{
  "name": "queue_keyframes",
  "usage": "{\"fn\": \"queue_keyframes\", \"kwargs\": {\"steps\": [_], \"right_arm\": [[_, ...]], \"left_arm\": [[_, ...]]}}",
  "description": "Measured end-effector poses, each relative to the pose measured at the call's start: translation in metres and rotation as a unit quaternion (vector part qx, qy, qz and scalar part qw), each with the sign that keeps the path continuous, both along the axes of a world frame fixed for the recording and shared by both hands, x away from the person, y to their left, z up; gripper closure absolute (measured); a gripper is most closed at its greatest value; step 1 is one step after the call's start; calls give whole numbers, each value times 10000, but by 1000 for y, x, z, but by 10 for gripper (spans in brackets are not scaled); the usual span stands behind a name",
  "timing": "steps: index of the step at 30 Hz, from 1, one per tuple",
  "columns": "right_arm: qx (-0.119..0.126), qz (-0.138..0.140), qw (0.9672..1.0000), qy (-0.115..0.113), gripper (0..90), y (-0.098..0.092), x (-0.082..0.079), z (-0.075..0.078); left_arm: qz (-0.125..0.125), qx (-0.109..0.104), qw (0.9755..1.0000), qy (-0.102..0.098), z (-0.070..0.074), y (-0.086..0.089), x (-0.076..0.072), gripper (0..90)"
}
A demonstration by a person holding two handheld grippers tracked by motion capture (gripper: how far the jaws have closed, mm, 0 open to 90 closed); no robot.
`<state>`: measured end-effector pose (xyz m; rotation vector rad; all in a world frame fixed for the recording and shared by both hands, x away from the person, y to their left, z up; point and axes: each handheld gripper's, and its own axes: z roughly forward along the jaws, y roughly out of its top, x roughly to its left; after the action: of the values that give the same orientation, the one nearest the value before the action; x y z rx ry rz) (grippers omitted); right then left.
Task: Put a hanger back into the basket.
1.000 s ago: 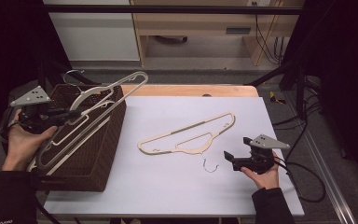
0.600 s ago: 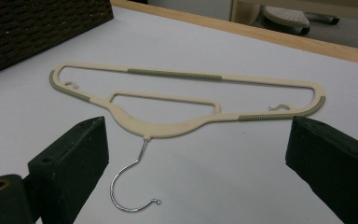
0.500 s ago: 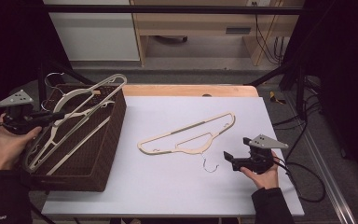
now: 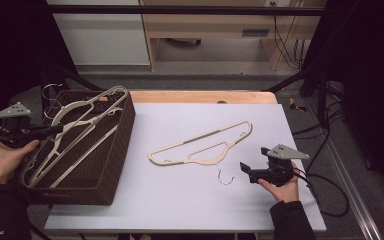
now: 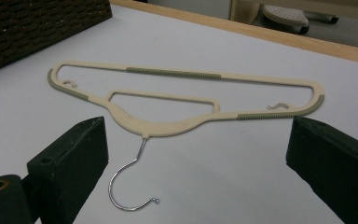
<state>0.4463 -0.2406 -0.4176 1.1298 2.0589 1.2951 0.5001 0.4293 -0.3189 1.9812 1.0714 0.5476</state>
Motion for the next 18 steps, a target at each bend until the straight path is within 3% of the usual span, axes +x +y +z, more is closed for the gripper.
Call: {"fn": "queue_keyframes", "kwargs": {"steps": [2, 6, 15, 18], "right_arm": [[-2, 5, 10000, 4, 59, 0, 0, 0], [6, 10, 10000, 9, 59, 0, 0, 0], [-19, 35, 10000, 53, 58, 2, 0, -1], [-18, 46, 10000, 56, 58, 1, 0, -1]], "left_arm": [[7, 158, 9998, 92, -2, -1, 1, 862], [43, 248, 9991, 339, -11, 5, 1, 863], [-97, 299, 9972, 681, -30, -3, 11, 862], [5, 355, 9953, 899, -42, -5, 16, 861]]}}
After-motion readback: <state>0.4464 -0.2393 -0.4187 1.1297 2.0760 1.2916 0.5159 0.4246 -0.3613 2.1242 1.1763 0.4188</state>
